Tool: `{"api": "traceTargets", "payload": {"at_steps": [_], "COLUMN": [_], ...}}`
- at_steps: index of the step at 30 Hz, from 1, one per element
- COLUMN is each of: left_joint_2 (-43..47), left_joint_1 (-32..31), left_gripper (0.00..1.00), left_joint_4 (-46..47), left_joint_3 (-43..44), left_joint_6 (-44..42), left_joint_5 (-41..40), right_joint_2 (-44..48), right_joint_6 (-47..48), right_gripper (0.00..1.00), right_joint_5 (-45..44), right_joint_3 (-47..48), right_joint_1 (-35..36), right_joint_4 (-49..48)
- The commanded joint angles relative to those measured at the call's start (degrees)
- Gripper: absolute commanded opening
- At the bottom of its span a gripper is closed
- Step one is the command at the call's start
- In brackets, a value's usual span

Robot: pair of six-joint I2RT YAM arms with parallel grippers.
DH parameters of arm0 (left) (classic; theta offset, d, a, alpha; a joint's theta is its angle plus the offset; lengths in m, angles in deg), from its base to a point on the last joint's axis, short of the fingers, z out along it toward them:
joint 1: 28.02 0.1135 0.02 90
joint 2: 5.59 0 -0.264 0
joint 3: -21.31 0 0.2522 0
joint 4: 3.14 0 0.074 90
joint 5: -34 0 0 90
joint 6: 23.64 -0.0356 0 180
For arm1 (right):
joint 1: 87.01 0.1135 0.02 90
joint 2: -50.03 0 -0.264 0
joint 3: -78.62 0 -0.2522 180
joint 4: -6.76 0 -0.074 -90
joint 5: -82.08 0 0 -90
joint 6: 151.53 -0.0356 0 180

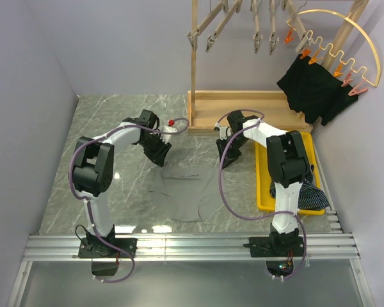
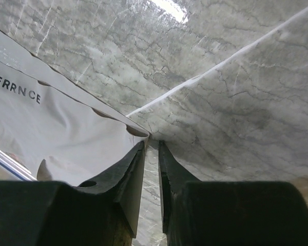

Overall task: Clip the underwear to the hanger
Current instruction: Flatten out the underwear at the center of the board.

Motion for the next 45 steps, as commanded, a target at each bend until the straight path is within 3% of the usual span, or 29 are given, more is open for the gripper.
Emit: {"api": "traceTargets", "payload": {"at_steps": [1, 5, 12, 17, 20, 24, 27, 36, 45], "left_joint_2": [-0.7, -0.8, -0.7, -1.1, -0.8, 0.5, 0.8, 2.8, 2.0], "left_joint_1": [0.6, 1.2, 1.9, 2.0, 2.2, 2.5, 2.9, 3.8, 5.1], "left_gripper": [0.43, 0.39, 0.15, 0.07, 0.11, 0.33, 0.42, 0.46, 0.48], "left_joint_4": [1.0, 1.5, 1.1, 1.2, 1.3, 2.2, 2.0, 3.0, 2.2], "left_joint_3": [-0.9, -1.2, -1.3, -1.4, -1.5, -2.6, -2.4, -2.7, -1.0], "left_joint_6": [0.5, 0.7, 0.1, 0.6, 1.1, 1.7, 2.0, 3.9, 6.1], "left_joint_5": [2.4, 2.4, 3.8, 4.3, 4.2, 3.7, 4.3, 4.7, 8.8], "right_joint_2": [-0.6, -0.2, 2.8, 2.8, 2.2, 2.5, 2.9, 4.3, 6.0], "right_joint_6": [-0.7, -1.1, -1.2, -2.6, -2.7, -2.6, -2.6, -0.7, -2.6], "right_gripper": [0.25, 0.29, 0.32, 0.32, 0.32, 0.33, 0.33, 0.32, 0.33], "right_joint_5": [0.3, 0.4, 1.1, 3.6, 3.3, 3.1, 2.2, -0.9, 4.6], "right_joint_3": [1.6, 1.1, 0.4, 0.5, 0.5, 0.2, 0.2, 1.2, 1.3], "right_joint_1": [0.6, 0.5, 0.5, 0.6, 1.0, 1.0, 1.0, -1.5, -1.5], "right_joint_4": [-1.2, -1.1, -0.1, -1.1, -1.2, -1.2, -0.8, 0.3, 0.1]}}
